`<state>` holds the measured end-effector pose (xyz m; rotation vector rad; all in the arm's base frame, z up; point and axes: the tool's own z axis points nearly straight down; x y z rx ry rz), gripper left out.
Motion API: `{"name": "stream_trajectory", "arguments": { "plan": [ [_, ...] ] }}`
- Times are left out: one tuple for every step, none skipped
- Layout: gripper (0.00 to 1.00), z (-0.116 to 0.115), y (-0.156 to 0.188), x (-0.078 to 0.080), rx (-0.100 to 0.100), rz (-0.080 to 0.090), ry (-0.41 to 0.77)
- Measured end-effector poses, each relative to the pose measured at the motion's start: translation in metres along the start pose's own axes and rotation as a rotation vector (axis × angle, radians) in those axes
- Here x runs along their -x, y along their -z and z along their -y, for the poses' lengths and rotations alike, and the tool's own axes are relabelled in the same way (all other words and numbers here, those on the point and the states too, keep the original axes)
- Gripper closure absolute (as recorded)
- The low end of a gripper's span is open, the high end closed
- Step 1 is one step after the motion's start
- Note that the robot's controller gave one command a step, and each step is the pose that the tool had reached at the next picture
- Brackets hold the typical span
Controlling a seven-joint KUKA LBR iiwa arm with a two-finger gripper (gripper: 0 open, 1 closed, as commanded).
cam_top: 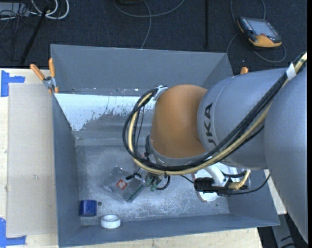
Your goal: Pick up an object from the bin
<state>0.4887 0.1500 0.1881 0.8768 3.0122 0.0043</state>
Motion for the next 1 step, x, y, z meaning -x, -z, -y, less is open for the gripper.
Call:
{"name": "stream_trajectory", "arguments": {
  "plan": [
    [1.0, -0.0028, 0.0891, 0.0208, 0.001, 0.003, 0.008]
  ]
}}
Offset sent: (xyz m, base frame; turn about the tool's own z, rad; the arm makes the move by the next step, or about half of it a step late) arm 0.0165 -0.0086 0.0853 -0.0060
